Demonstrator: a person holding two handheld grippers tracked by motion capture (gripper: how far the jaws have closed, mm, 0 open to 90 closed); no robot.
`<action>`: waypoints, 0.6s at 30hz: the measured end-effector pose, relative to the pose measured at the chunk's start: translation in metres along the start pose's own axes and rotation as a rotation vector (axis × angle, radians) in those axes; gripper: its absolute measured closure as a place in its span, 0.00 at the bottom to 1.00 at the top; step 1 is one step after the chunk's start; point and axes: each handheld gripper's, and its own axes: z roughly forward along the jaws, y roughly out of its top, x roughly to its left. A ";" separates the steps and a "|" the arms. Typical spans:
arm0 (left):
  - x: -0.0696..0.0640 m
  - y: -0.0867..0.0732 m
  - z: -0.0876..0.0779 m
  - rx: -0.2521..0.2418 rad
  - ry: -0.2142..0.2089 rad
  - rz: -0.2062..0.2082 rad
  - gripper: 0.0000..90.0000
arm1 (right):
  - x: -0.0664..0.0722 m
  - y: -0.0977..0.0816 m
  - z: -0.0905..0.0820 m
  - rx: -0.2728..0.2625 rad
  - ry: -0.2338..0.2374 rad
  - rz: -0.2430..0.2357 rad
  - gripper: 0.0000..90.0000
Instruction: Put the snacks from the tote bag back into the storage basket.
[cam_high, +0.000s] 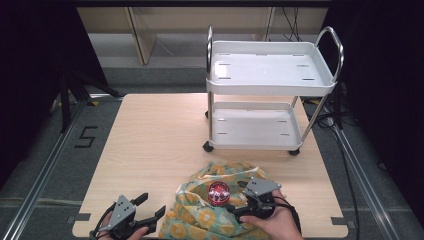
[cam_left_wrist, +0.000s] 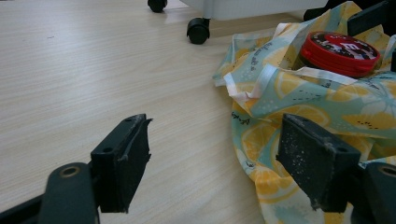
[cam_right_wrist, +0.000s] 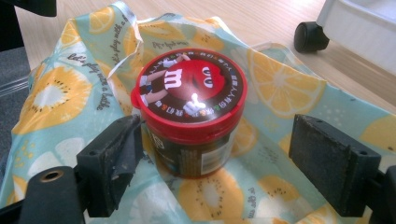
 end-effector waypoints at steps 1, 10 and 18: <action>0.000 0.000 0.000 0.000 0.002 -0.003 0.27 | 0.000 0.001 0.001 -0.004 0.002 -0.006 0.20; 0.000 0.000 0.000 0.000 0.000 0.006 0.27 | 0.001 0.004 0.007 0.016 0.012 -0.007 0.20; 0.002 0.001 0.000 -0.003 -0.007 0.028 0.27 | 0.000 0.009 0.010 0.022 0.017 -0.003 0.20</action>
